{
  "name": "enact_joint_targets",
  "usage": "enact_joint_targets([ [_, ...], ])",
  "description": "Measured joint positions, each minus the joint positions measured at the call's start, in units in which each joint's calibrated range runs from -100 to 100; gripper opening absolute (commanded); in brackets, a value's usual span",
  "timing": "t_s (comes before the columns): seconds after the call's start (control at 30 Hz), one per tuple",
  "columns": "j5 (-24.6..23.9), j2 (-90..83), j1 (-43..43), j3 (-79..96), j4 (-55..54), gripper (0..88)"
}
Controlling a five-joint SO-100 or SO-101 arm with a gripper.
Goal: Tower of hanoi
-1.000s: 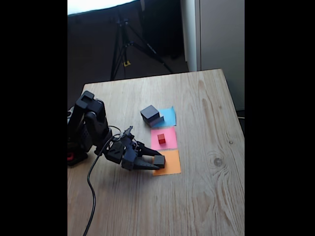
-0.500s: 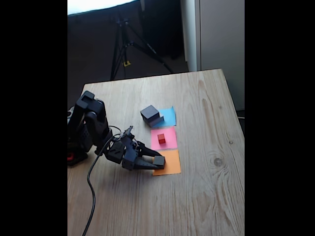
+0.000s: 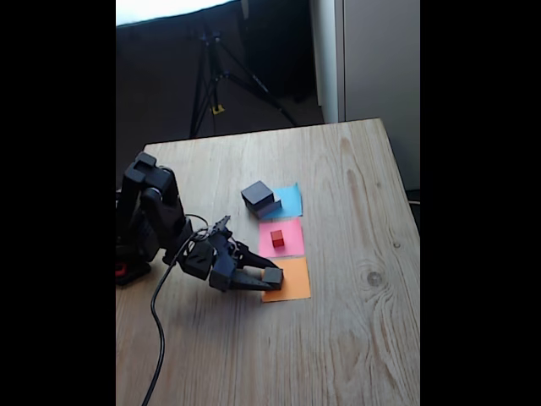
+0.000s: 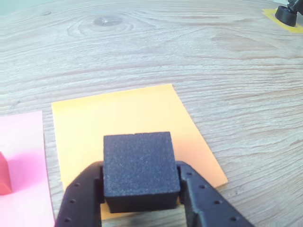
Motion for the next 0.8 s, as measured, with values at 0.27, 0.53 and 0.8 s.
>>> enact_joint_targets([
  [0.27,0.0,-15.13,-2.48,5.74,10.01,4.5],
  [0.53,0.0,-30.35,-2.89,3.91,28.98,3.7],
  [0.8,0.0,-42.15,-2.89,-11.04,59.01,2.2],
])
